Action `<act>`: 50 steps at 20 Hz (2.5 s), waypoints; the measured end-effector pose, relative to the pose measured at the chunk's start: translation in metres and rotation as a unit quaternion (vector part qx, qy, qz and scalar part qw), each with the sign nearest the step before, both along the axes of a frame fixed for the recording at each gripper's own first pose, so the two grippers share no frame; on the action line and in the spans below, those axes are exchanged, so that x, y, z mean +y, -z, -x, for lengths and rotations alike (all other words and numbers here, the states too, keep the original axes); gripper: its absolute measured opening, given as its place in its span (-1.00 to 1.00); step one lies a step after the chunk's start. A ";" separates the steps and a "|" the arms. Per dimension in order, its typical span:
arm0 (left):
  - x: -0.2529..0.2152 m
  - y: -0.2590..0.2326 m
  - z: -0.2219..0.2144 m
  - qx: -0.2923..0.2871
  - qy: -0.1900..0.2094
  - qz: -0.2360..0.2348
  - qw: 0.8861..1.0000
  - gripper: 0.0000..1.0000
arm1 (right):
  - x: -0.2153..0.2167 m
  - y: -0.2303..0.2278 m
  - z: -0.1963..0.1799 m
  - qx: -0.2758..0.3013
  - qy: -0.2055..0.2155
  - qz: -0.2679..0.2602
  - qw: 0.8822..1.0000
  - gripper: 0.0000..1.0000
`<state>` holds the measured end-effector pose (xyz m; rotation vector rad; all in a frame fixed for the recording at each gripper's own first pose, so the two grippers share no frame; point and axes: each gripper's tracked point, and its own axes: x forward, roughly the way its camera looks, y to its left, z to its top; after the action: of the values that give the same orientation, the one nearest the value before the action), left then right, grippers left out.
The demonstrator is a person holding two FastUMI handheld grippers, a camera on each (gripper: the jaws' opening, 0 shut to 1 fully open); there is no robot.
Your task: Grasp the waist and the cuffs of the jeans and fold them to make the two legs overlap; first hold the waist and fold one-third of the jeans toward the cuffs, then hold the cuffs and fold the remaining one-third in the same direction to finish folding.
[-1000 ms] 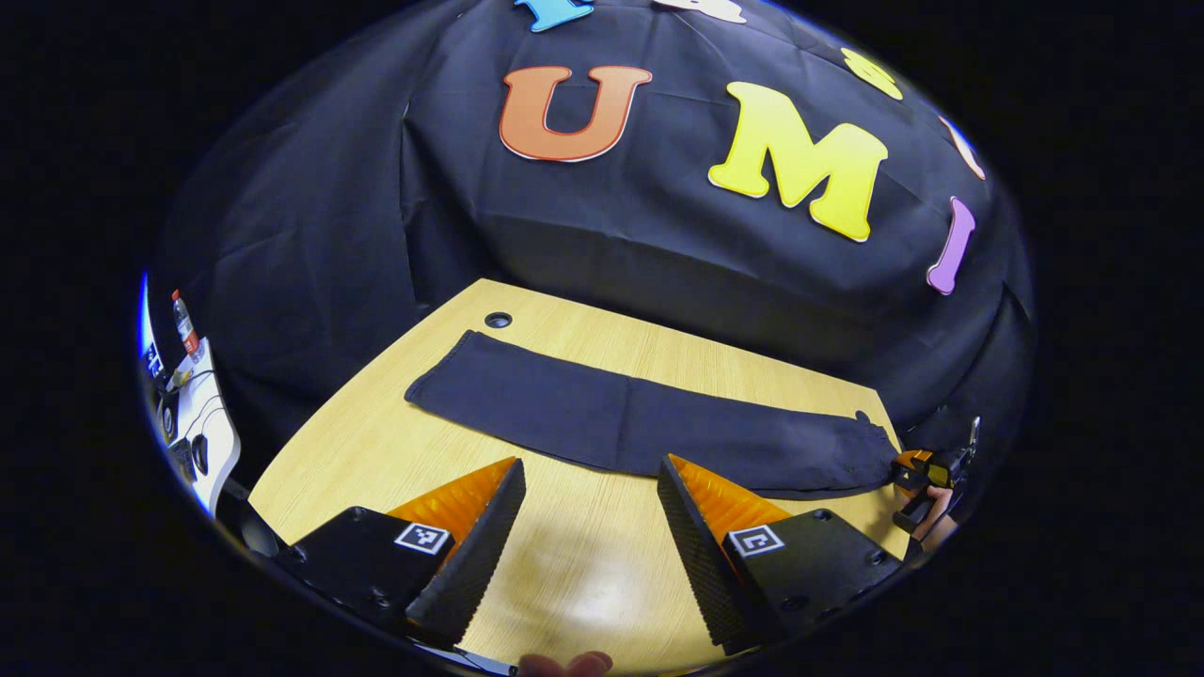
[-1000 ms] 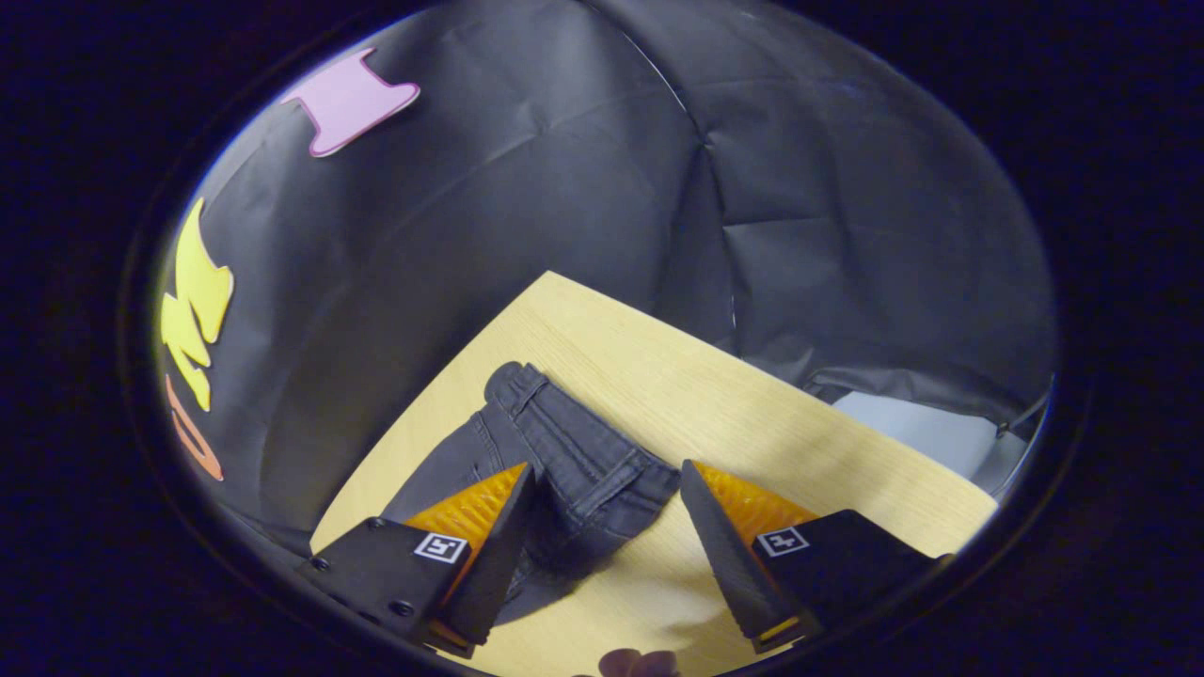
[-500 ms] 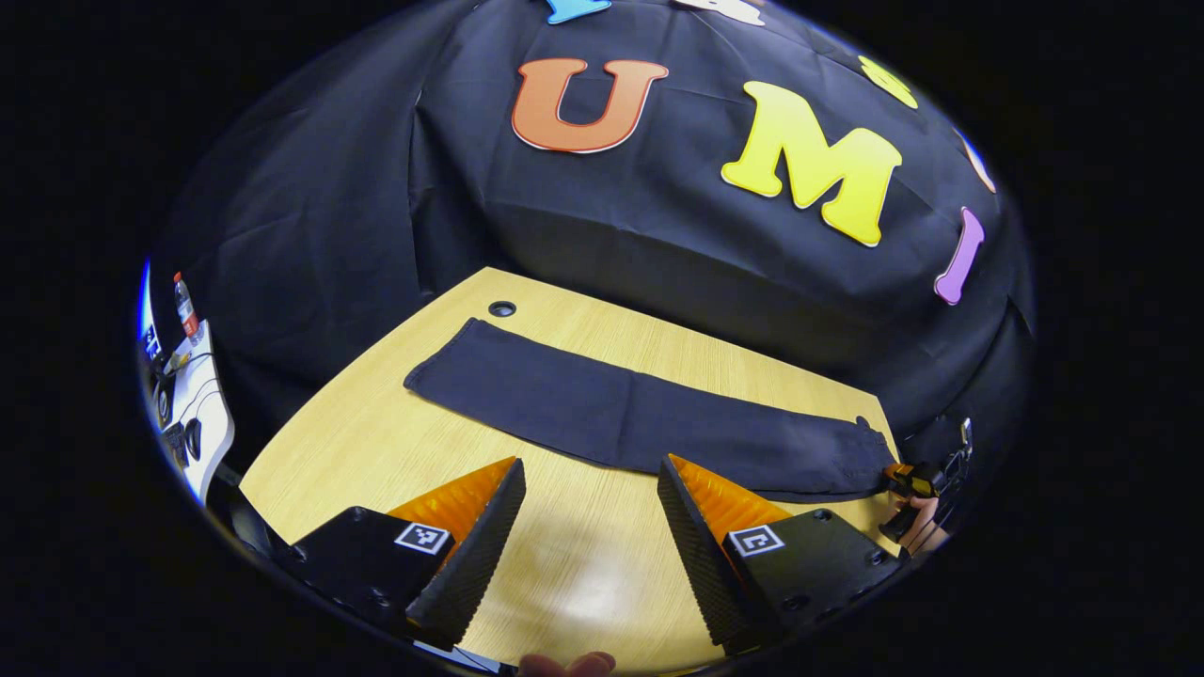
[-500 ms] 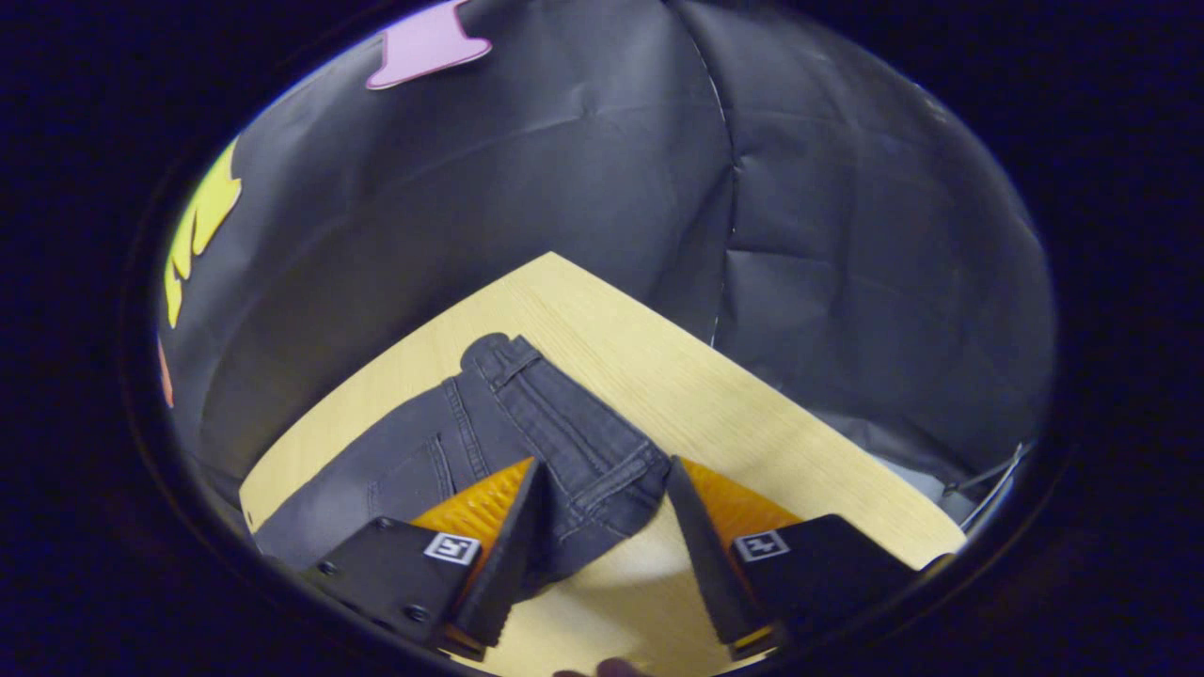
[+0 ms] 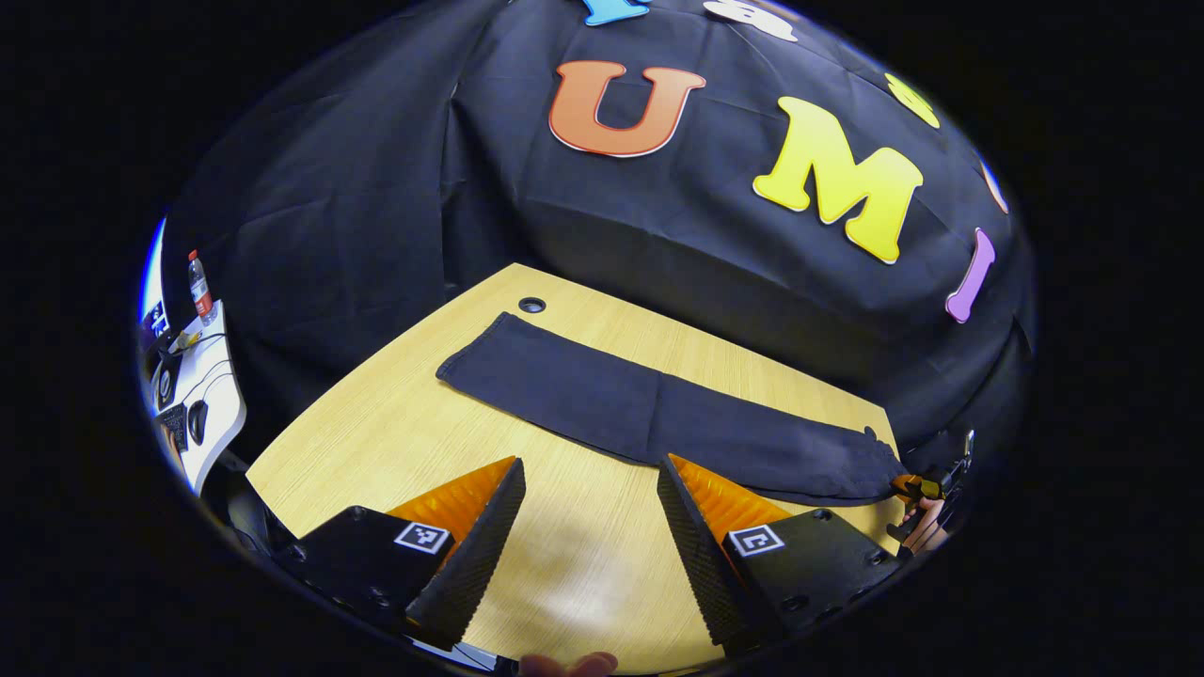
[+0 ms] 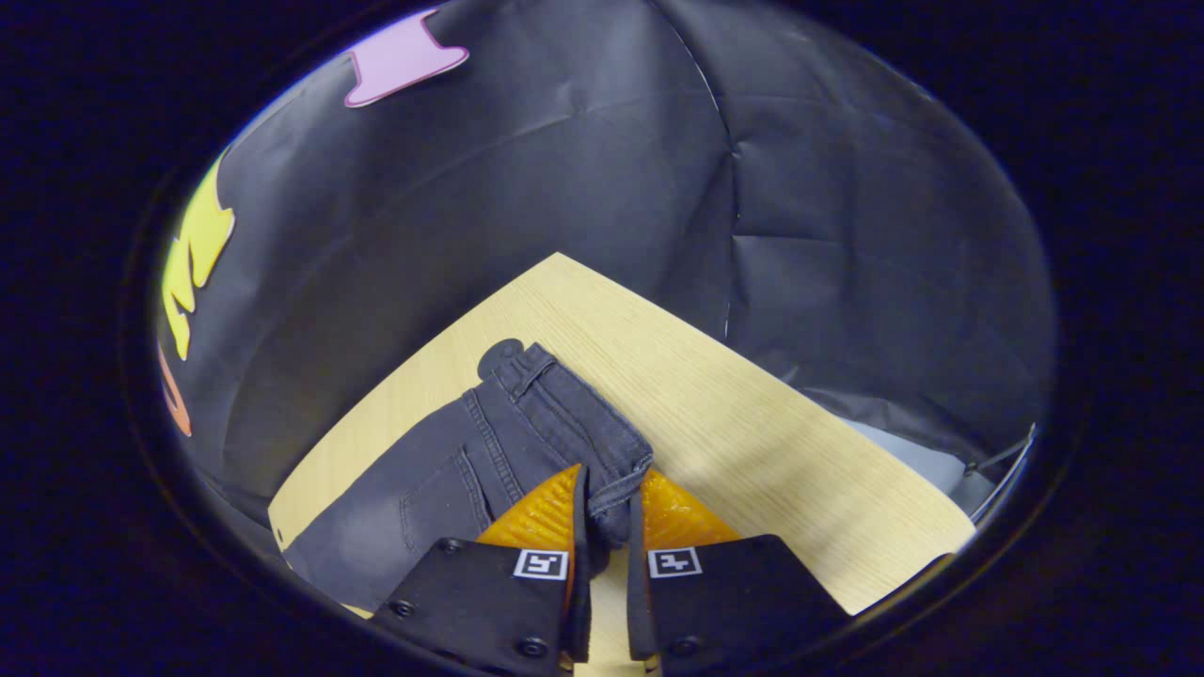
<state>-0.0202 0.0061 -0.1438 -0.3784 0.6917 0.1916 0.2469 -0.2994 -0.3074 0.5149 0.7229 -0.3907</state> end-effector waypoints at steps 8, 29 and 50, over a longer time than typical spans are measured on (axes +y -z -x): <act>0.029 -0.003 0.013 -0.024 -0.023 0.014 0.999 0.84 | 0.067 -0.129 0.008 -0.102 -0.091 0.112 0.984 -0.77; 0.144 0.015 0.039 -0.063 -0.068 0.065 0.994 0.85 | 0.485 -0.093 0.073 -0.133 -0.437 0.242 0.856 -0.70; 0.170 0.036 0.022 -0.066 -0.075 0.103 0.990 0.85 | 0.510 -0.076 0.131 -0.102 -0.515 0.229 0.820 0.08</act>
<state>-0.0423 0.1764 -0.1796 -0.6364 0.5527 0.2367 0.1156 0.2102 -0.2313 -0.3281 0.5751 0.5092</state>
